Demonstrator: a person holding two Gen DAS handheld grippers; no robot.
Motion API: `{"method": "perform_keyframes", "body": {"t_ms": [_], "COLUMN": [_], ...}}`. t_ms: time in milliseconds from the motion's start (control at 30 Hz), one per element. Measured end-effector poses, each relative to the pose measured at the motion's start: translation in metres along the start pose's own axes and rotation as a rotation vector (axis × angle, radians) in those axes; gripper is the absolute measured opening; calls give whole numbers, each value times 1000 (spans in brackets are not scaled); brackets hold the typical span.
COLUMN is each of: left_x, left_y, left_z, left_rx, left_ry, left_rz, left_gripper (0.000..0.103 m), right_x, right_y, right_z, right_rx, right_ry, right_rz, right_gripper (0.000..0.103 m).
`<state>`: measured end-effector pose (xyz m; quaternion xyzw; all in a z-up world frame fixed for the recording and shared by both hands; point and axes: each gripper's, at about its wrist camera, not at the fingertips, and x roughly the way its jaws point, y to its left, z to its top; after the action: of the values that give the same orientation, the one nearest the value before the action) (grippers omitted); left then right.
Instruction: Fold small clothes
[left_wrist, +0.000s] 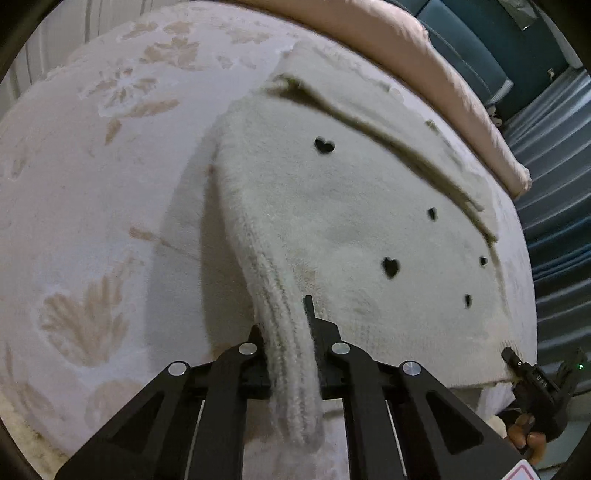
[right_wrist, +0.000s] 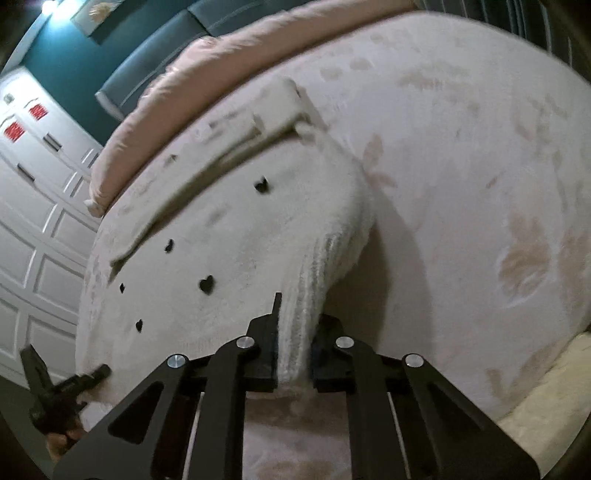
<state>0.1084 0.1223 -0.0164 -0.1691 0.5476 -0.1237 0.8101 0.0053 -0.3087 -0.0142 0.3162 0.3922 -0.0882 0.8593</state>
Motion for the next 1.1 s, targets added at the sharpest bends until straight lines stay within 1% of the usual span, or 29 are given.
{"method": "perform_keyframes", "body": {"t_ms": [100,133,267,367,433,467,567,633,700,733,767,833,867,900,933,967,1000,1033,1067,1100], "left_x": [-22,-27,-43,-54,-61,-67,-85,-107,-129,-137,-147,-158,-161,-161,-158,-150,-143,-135,-125,-111], "left_y": [-2,-2,-3,2,8,12,21,29,33,33,29,18,11,-1,-10,-23,-31,-41,-51,-61], "left_z": [-7,-11,-37,-69,-97,-114,-150,-174,-187,-189,-185,-166,-149,-121,-98,-63,-38,-9,15,46], "left_rx": [31,45,82,95,103,102,90,61,46,45,59,105,122,152,180,216,237,243,245,255], "left_ry": [-3,4,38,75,119,148,215,268,284,284,266,193,150,85,32,-32,-78,-137,-182,-242], "left_rz": [-35,-35,-47,-54,-47,-43,-37,-52,-61,-62,-56,-51,-66,-101,-108,-112,-123,-112,-103,-94], "left_gripper": [5,5,5,5,5,5,5,5,5,5,5,5,5,5,5,5,7,7,10,17], "right_x": [-19,-24,-43,-58,-70,-80,-110,-140,-156,-163,-166,-168,-165,-158,-150,-140,-127,-117,-99,-88], "right_y": [0,-2,-20,-37,-44,-47,-51,-50,-49,-48,-48,-43,-37,-30,-22,-16,-11,-8,-2,6], "right_z": [-8,-12,-40,-70,-90,-104,-136,-145,-142,-136,-124,-90,-63,-34,-9,16,38,53,79,92], "right_rx": [-44,-53,-79,-91,-94,-110,-164,-196,-196,-191,-177,-168,-174,-179,-177,-170,-167,-161,-122,-81], "right_ry": [6,14,81,147,198,236,334,370,384,373,347,249,165,83,-1,-91,-159,-205,-292,-336], "right_rz": [-6,-11,-56,-85,-92,-103,-108,-97,-86,-74,-54,-10,22,62,86,109,131,122,66,28], "right_gripper": [8,7,7,6,6,6,6,6,6,6,6,7,7,7,7,8,10,12,13,14]}}
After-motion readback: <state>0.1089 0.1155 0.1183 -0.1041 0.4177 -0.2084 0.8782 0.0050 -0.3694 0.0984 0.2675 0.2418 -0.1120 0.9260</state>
